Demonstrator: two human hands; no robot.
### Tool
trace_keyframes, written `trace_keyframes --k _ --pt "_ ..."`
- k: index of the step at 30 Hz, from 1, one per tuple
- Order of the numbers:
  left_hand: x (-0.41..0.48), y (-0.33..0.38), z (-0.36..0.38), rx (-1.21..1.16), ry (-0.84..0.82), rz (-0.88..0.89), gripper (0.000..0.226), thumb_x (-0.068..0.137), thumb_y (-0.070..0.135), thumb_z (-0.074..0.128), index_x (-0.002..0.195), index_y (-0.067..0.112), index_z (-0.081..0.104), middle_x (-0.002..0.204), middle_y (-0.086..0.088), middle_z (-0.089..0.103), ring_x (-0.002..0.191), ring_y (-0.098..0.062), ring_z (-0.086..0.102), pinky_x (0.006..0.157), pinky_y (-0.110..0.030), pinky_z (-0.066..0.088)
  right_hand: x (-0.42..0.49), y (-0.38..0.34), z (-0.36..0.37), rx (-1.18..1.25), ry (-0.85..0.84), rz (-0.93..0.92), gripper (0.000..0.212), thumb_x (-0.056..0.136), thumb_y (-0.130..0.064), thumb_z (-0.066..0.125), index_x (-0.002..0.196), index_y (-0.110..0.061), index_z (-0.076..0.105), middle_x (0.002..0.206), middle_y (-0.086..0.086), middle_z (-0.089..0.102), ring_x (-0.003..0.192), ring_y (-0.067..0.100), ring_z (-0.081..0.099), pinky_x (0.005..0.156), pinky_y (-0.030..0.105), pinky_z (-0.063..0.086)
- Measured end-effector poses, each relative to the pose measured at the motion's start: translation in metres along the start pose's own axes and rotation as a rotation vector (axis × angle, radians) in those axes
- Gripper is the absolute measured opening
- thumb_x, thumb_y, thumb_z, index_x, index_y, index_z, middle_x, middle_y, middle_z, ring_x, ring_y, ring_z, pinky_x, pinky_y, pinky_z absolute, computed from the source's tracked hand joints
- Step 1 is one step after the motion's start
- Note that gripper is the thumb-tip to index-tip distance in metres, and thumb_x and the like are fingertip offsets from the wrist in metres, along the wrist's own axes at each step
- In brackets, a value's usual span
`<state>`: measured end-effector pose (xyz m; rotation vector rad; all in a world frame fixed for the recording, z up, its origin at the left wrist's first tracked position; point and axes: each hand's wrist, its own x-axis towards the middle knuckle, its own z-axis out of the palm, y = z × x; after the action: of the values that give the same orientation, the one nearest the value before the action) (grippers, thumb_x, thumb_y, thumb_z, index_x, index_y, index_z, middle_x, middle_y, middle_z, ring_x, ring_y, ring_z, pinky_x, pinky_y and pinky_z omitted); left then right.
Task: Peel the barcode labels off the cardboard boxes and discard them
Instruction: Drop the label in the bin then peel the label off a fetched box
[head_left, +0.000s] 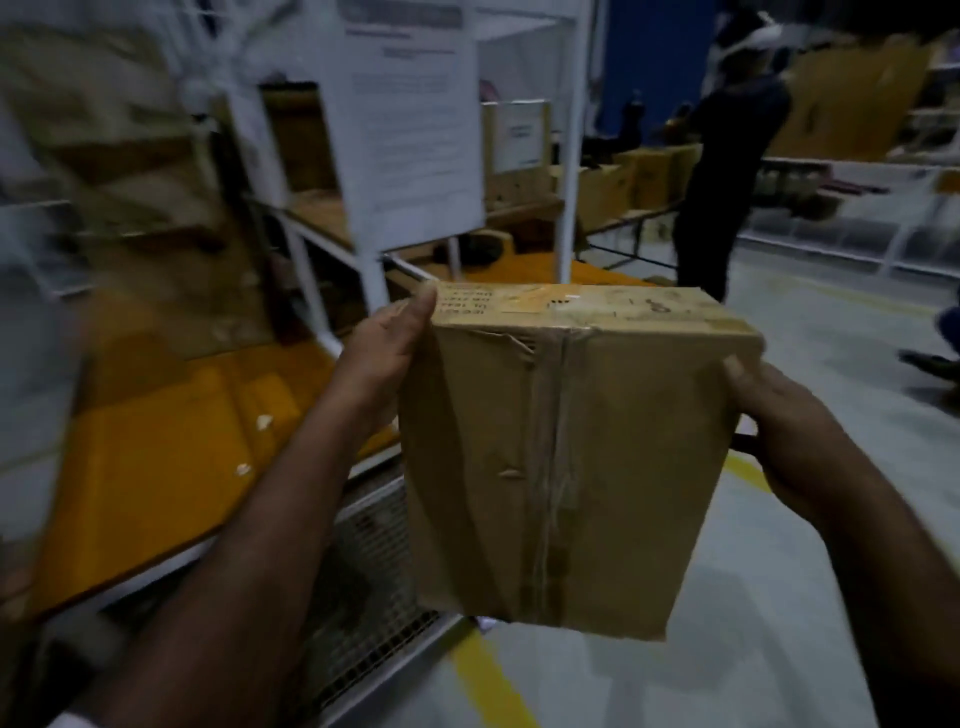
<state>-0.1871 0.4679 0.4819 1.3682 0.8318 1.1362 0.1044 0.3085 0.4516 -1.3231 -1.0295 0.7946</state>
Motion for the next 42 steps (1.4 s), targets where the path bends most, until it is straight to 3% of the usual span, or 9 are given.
trace_keyframes --k 4,6,10,17,20,26,33,39,42 --pt "-0.042 0.032 -0.082 0.042 0.077 0.051 0.043 0.079 0.044 0.063 0.114 0.019 0.067 0.103 -0.001 0.077 0.096 -0.016 0.073 0.073 -0.028 0.059 0.018 -0.016 0.08 -0.023 -0.073 -0.064 0.048 0.081 -0.059 0.06 0.115 -0.025 0.063 0.099 -0.008 0.075 0.089 0.014 0.072 0.068 0.031 0.053" --pt "-0.059 0.049 -0.121 0.079 0.093 0.071 0.037 0.077 0.034 0.066 0.112 0.024 0.066 0.1 0.004 0.077 0.093 -0.011 0.073 0.071 -0.026 0.059 0.027 -0.024 0.12 -0.025 -0.077 -0.083 0.045 0.081 -0.059 0.057 0.11 -0.025 0.063 0.097 -0.003 0.074 0.088 0.021 0.072 0.067 0.038 0.056" --pt "-0.077 0.076 -0.195 0.197 0.215 0.107 0.033 0.078 0.036 0.069 0.111 0.031 0.064 0.102 0.005 0.076 0.096 -0.014 0.073 0.074 -0.035 0.061 0.05 -0.041 0.201 -0.085 -0.099 -0.185 0.08 0.066 -0.084 0.058 0.108 -0.015 0.063 0.101 0.014 0.07 0.09 0.033 0.068 0.077 0.06 0.056" --pt "-0.06 0.103 -0.311 0.24 0.515 0.183 0.026 0.092 0.039 0.063 0.111 0.021 0.065 0.099 0.002 0.074 0.088 -0.013 0.073 0.06 -0.024 0.058 0.09 -0.071 0.357 -0.039 -0.182 -0.236 0.035 0.087 -0.057 0.059 0.1 -0.025 0.064 0.104 0.003 0.069 0.096 0.023 0.067 0.081 0.048 0.057" --pt "-0.046 0.108 -0.348 0.256 0.558 0.229 0.018 0.095 0.033 0.061 0.109 0.022 0.064 0.098 0.003 0.074 0.087 -0.011 0.073 0.065 -0.025 0.059 0.108 -0.079 0.403 -0.056 -0.153 -0.253 0.035 0.089 -0.057 0.057 0.093 -0.022 0.062 0.098 0.003 0.067 0.093 0.023 0.066 0.078 0.047 0.057" --pt "-0.013 0.116 -0.401 0.285 0.601 0.277 0.086 0.072 0.059 0.07 0.147 0.028 0.04 0.134 -0.005 0.06 0.115 -0.022 0.064 0.09 -0.045 0.059 0.142 -0.09 0.469 -0.033 -0.142 -0.294 0.043 0.09 -0.057 0.054 0.118 -0.024 0.058 0.109 -0.005 0.064 0.099 0.018 0.062 0.084 0.051 0.055" --pt "0.039 0.106 -0.432 0.317 0.652 0.288 0.061 0.095 0.038 0.062 0.149 0.029 0.036 0.134 -0.003 0.053 0.111 -0.018 0.062 0.087 -0.04 0.059 0.196 -0.077 0.515 0.033 -0.166 -0.258 0.036 0.083 -0.063 0.057 0.106 -0.036 0.057 0.11 -0.004 0.065 0.102 0.02 0.064 0.084 0.052 0.056" --pt "0.078 0.07 -0.449 0.313 0.735 0.229 0.06 0.093 0.038 0.064 0.147 0.03 0.038 0.132 -0.004 0.057 0.108 -0.016 0.064 0.086 -0.038 0.059 0.248 -0.044 0.548 -0.066 -0.189 -0.254 0.044 0.093 -0.053 0.053 0.119 -0.019 0.058 0.107 -0.001 0.062 0.103 0.024 0.061 0.087 0.046 0.053" --pt "0.093 0.05 -0.454 0.369 0.811 0.22 0.049 0.093 0.042 0.064 0.137 0.039 0.043 0.117 0.011 0.06 0.104 -0.008 0.062 0.083 -0.033 0.057 0.271 -0.024 0.564 -0.067 -0.25 -0.214 0.048 0.092 -0.053 0.054 0.128 -0.022 0.054 0.112 -0.006 0.059 0.106 0.019 0.058 0.086 0.042 0.051"
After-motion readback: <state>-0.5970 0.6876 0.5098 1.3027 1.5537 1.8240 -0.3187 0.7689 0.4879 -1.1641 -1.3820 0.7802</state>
